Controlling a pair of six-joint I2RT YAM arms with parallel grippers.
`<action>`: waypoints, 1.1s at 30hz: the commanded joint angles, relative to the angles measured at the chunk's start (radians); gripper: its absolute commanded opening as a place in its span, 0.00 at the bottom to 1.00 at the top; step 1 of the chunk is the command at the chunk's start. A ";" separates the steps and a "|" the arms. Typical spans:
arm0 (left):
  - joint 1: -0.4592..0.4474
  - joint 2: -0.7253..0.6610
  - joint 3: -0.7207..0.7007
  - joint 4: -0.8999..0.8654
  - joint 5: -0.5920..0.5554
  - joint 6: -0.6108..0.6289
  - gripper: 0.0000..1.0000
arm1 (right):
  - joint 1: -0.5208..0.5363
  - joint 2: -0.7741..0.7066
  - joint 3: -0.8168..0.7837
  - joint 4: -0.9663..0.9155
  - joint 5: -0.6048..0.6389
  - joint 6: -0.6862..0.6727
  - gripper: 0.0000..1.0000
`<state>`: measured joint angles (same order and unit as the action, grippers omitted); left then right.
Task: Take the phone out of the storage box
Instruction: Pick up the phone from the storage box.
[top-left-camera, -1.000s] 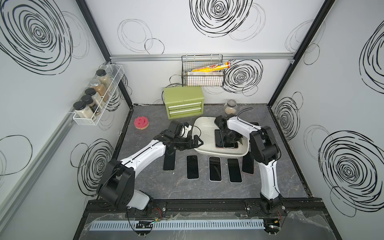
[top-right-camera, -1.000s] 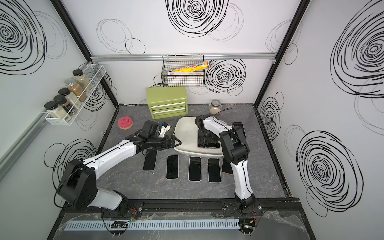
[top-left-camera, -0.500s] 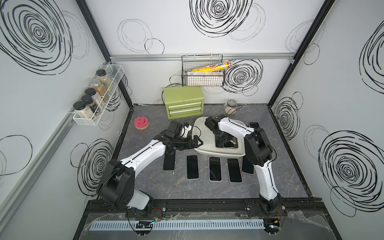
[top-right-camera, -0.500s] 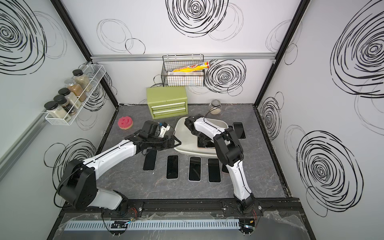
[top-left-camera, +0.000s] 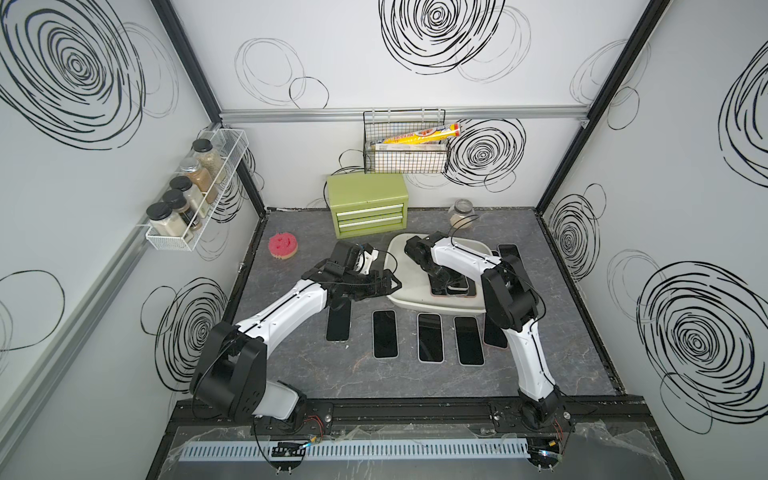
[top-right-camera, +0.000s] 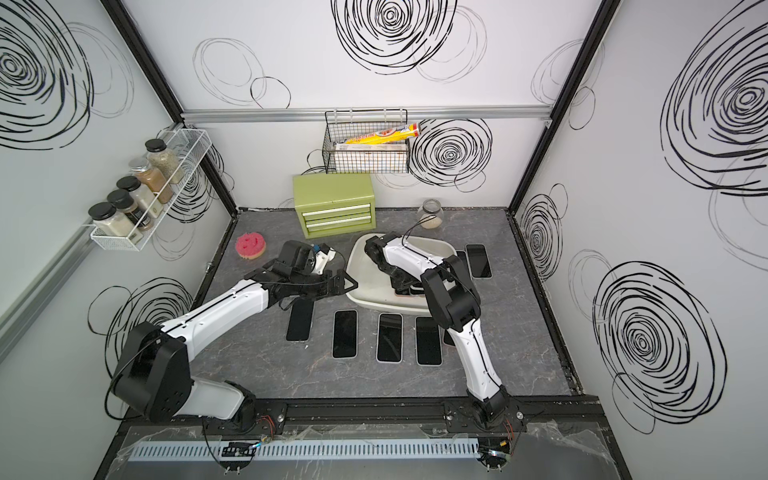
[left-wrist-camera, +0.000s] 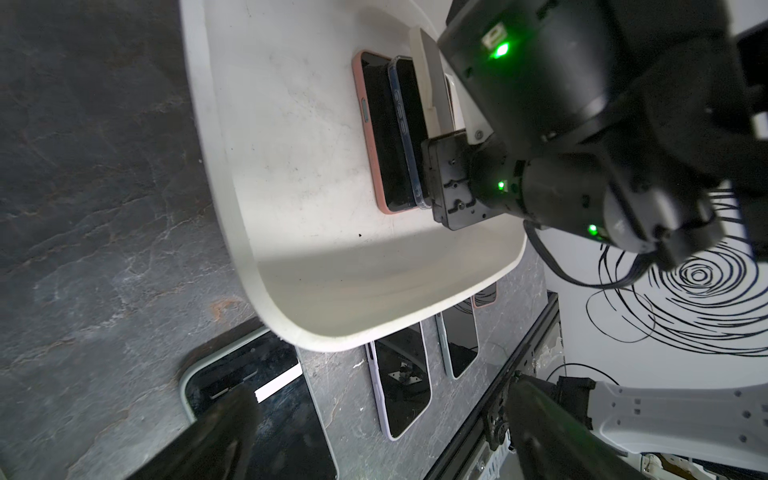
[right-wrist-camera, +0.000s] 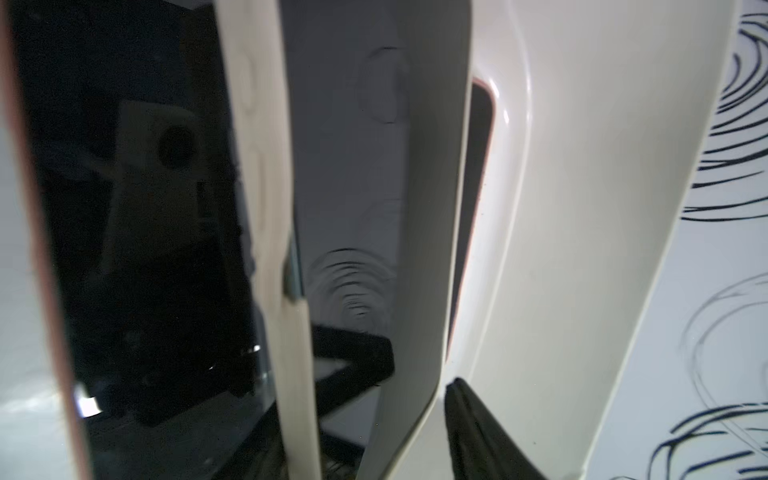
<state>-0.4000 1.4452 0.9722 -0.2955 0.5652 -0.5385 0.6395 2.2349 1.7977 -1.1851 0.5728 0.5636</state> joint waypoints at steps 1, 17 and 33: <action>0.009 -0.018 -0.002 0.002 0.013 0.022 0.99 | 0.005 -0.043 -0.037 0.055 -0.092 0.002 0.69; 0.012 -0.014 -0.005 -0.014 0.007 0.031 0.99 | -0.158 -0.249 -0.250 0.387 -0.499 -0.052 1.00; 0.012 -0.016 -0.009 -0.006 -0.014 0.004 0.99 | -0.208 -0.198 -0.201 0.368 -0.417 -0.183 1.00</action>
<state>-0.3969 1.4456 0.9707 -0.3134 0.5587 -0.5282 0.4381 2.0449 1.5902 -0.7963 0.1123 0.4156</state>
